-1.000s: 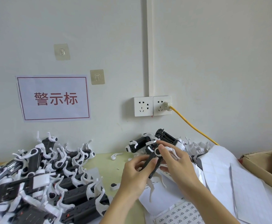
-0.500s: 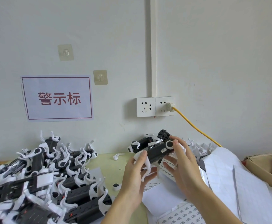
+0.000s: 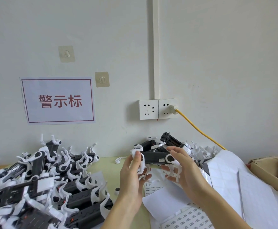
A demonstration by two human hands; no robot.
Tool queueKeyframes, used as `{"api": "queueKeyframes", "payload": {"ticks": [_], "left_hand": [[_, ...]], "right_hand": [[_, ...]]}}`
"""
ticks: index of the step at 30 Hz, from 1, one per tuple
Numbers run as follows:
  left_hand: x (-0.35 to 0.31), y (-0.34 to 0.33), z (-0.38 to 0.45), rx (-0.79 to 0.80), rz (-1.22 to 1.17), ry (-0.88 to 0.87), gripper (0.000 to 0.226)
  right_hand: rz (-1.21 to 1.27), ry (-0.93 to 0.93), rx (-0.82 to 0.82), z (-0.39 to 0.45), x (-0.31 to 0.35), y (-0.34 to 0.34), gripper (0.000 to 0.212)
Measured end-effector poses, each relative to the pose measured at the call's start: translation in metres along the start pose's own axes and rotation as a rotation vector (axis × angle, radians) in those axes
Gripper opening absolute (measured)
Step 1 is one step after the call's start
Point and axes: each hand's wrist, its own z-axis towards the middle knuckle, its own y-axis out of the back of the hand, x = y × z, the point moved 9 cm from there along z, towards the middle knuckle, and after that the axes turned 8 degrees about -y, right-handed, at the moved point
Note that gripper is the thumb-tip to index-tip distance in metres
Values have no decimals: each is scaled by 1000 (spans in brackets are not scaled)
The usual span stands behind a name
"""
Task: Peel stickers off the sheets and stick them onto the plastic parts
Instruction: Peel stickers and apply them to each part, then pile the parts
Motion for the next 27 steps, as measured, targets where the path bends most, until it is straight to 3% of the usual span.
{"api": "queueKeyframes", "payload": {"ticks": [5, 13, 19, 24, 27], "left_hand": [[-1, -3, 0, 26, 19, -21, 48], [1, 1, 1, -3, 42, 9, 18], [1, 9, 3, -85, 99, 5, 24], [3, 4, 0, -38, 193, 18, 34], [0, 4, 0, -49, 185, 7, 39]], "right_hand": [[-119, 40, -57, -1, 2, 1, 18], [-3, -48, -77, 4, -10, 8, 34], [-6, 33, -48, 0, 2, 6, 23], [-56, 63, -3, -7, 9, -2, 16], [-254, 60, 28, -13, 16, -4, 18]]}}
